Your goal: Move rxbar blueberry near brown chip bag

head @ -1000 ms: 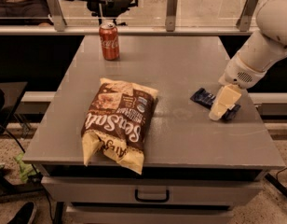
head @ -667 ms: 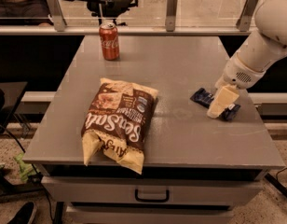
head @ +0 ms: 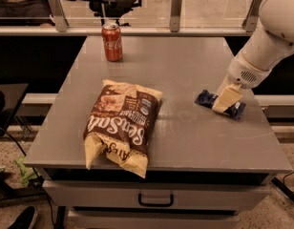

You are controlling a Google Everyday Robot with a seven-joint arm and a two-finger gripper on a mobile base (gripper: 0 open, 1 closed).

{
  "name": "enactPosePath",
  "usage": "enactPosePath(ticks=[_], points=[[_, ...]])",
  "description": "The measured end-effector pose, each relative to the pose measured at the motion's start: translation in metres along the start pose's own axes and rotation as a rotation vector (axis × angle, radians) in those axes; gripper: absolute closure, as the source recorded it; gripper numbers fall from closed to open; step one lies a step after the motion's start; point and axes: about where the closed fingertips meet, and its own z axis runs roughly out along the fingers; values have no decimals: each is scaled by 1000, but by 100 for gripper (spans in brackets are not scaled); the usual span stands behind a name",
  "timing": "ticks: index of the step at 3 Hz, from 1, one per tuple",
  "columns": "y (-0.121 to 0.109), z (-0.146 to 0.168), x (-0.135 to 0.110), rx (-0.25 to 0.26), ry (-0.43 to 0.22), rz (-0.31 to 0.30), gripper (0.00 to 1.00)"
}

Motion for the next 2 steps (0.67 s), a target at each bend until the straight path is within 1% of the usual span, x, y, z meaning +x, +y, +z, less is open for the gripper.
enactPosePath(ticks=[1, 2], points=[[10, -4, -19, -9, -1, -39, 100], [24, -8, -41, -26, -11, -88, 100]])
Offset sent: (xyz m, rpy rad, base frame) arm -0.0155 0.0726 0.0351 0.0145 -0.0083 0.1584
